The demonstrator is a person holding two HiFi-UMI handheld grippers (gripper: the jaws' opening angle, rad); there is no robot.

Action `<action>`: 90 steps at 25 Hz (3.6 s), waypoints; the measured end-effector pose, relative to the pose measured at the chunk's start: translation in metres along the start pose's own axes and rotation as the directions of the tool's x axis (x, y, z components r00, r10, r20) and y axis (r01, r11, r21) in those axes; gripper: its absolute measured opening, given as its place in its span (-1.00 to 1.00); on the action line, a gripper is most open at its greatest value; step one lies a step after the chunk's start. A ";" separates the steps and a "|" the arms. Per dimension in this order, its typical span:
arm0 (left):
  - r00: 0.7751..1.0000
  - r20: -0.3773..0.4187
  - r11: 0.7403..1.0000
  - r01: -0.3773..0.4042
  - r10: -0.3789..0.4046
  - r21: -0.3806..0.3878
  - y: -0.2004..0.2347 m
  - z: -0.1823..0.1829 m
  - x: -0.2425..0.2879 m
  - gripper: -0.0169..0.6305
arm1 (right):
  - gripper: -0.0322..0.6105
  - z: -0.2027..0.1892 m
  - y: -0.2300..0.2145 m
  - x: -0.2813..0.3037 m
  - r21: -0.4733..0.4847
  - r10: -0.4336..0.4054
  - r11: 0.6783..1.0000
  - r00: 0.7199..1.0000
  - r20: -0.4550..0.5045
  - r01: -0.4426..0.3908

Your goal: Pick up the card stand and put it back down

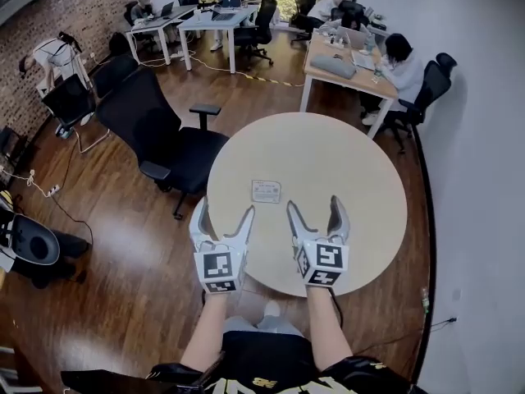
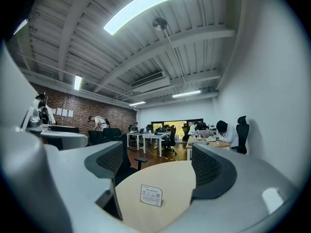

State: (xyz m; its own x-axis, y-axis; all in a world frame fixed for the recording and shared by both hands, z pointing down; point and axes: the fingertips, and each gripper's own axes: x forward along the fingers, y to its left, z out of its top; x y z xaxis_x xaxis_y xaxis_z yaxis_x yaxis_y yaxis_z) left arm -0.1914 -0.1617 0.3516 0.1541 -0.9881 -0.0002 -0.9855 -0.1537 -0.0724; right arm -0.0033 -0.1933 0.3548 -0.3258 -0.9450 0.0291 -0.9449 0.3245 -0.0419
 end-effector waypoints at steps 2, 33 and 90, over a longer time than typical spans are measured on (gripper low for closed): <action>1.000 -0.012 1.000 -0.006 0.006 0.006 0.005 0.000 0.011 0.43 | 0.50 -0.001 0.000 0.014 0.006 0.013 1.000 1.000 -0.012 -0.013; 0.927 -0.302 0.975 0.213 -0.223 -0.067 0.003 -0.172 0.057 0.44 | 0.41 -0.167 0.030 0.042 0.037 0.069 0.997 0.948 -0.310 -0.061; 0.239 -0.254 0.323 0.869 -0.937 -0.375 -0.108 -0.347 0.233 -0.90 | 0.26 -0.275 -0.059 0.078 0.102 0.051 0.995 0.934 -0.352 -0.016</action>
State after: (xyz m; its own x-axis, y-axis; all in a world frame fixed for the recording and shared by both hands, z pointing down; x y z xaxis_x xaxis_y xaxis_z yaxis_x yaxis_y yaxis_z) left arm -0.0741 -0.3794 0.7051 0.9423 -0.0952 0.3209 -0.2114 -0.9126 0.3501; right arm 0.0189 -0.2753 0.6345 -0.3637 -0.8518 0.3770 -0.9315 0.3339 -0.1442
